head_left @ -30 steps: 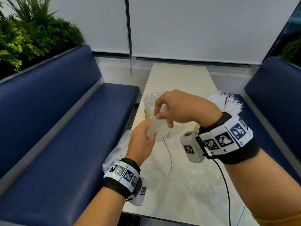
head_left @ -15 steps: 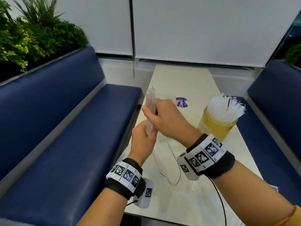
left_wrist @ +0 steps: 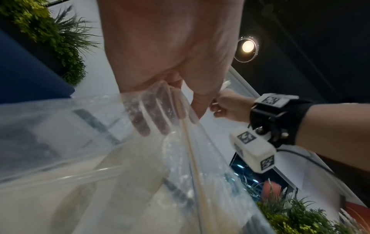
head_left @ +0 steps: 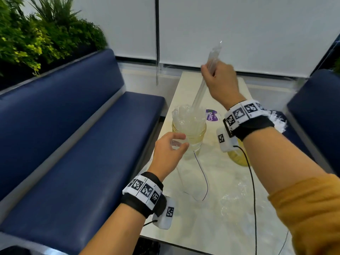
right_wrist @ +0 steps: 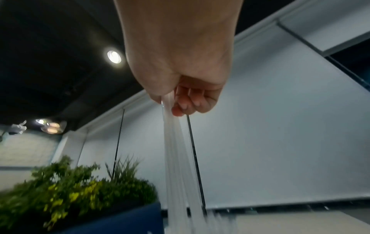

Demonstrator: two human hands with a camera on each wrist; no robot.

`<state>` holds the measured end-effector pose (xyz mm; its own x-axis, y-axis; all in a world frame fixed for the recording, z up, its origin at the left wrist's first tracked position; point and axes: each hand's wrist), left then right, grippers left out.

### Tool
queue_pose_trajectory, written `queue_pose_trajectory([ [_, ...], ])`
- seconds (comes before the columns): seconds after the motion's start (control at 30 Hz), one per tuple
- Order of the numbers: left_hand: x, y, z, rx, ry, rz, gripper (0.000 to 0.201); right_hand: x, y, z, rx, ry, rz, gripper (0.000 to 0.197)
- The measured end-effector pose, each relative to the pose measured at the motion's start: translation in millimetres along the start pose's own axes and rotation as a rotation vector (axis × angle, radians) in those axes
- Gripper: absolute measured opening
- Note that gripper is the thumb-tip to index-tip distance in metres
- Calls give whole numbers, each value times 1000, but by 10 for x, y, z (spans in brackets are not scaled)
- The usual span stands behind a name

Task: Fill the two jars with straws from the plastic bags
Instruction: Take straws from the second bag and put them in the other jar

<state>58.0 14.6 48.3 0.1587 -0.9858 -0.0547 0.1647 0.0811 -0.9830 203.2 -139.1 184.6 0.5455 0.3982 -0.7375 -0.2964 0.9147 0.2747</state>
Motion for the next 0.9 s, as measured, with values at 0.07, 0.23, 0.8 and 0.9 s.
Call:
queue_pose_trajectory([
  [0.07,-9,-11,3,-4,0,-11,24,223,-41,-67,17,85,-43,41],
  [0.23,-63,-15,10,-15,0,-27,24,681,-175,-305,49,333,-102,43],
  [0.8,-145,-170,49,58,156,0,57,1016,-381,-559,-275,528,-380,52],
  [0.9,-137,-184,34,70,218,32,62,898,-375,-701,-181,331,-263,53],
])
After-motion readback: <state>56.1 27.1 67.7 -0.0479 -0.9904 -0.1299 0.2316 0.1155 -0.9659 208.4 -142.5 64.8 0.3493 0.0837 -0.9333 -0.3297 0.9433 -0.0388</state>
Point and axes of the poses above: each hand's wrist, its own z-axis towards the middle knuckle, its own x-axis out of the palm, y = z × x, and after that the axes turned 14 degrees about -z, right-handed
